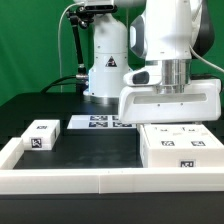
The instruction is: Assemble cabinet
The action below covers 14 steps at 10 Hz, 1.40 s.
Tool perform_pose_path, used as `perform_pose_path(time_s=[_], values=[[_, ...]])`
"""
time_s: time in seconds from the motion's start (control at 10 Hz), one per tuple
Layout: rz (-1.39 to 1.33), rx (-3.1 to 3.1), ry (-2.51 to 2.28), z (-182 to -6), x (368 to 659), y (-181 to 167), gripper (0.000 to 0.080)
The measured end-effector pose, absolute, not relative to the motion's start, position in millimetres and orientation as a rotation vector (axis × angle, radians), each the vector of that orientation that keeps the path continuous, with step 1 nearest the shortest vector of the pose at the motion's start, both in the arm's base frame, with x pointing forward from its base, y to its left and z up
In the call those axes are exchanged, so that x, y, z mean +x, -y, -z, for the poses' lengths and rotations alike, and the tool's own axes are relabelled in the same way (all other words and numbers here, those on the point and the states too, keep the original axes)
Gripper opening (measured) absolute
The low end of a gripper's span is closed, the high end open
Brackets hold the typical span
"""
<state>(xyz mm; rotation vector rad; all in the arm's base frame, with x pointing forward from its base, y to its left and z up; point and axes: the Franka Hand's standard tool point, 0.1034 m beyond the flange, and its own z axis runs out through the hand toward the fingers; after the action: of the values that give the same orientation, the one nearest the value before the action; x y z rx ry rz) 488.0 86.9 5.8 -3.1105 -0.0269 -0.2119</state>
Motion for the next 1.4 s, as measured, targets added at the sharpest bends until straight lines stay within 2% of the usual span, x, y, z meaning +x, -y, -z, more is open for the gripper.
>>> perform_pose_path(time_s=[0.7,0.8,0.9,1.0,1.1,1.2,1.3,1.4], values=[[0.226,-3.108,0.048,-5.1,489.8,-88.6,0.0787],[0.226,-3.108,0.05,-5.1,489.7,-89.0,0.0579],[0.226,-3.108,0.05,-5.1,489.7,-89.0,0.0579],[0.226,-3.108,0.051,-5.1,489.7,-89.0,0.0399],[0.226,-3.108,0.051,-5.1,489.7,-89.0,0.0399],[0.22,-3.109,0.053,-4.2,488.3,-88.2,0.0204],[0.219,-3.109,0.053,-3.8,488.0,-88.3,0.0068],[0.219,-3.109,0.053,-3.7,487.9,-88.3,0.0068]])
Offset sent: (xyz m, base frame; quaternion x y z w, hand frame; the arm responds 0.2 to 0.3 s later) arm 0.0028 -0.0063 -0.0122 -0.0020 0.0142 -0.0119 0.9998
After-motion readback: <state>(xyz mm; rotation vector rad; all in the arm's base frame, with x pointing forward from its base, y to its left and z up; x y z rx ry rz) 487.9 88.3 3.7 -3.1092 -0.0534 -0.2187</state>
